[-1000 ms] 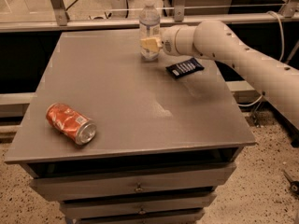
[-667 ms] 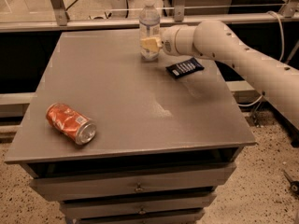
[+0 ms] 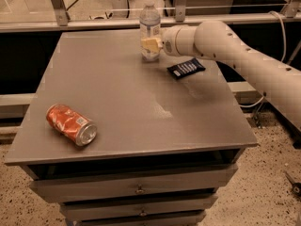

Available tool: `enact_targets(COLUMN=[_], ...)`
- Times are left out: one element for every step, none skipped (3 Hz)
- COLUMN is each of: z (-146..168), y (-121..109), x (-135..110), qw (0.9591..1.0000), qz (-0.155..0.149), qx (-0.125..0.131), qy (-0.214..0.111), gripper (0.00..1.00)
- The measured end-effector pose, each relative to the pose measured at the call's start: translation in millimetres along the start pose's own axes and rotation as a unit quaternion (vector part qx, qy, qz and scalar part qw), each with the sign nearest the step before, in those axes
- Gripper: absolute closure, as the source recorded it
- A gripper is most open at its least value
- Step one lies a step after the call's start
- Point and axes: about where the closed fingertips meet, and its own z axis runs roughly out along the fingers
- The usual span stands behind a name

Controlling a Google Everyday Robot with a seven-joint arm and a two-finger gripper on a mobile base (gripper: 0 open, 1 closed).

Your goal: Move blue plastic bottle near rxbar blueberry

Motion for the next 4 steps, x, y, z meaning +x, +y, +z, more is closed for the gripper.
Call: enact_targets(z=[0.1, 0.8, 0.8, 3.7], y=[0.1, 1.5, 2.6, 3.9], x=[0.0, -0.9, -3.4, -7.1], qw=[1.0, 1.0, 0.9999, 0.9998], qz=[0.0, -0.002, -0.004, -0.004], qx=[0.0, -0.003, -0.009, -0.015], qy=[0.0, -0.001, -0.005, -0.013], gripper=[0.28, 0.05, 0.0, 0.0])
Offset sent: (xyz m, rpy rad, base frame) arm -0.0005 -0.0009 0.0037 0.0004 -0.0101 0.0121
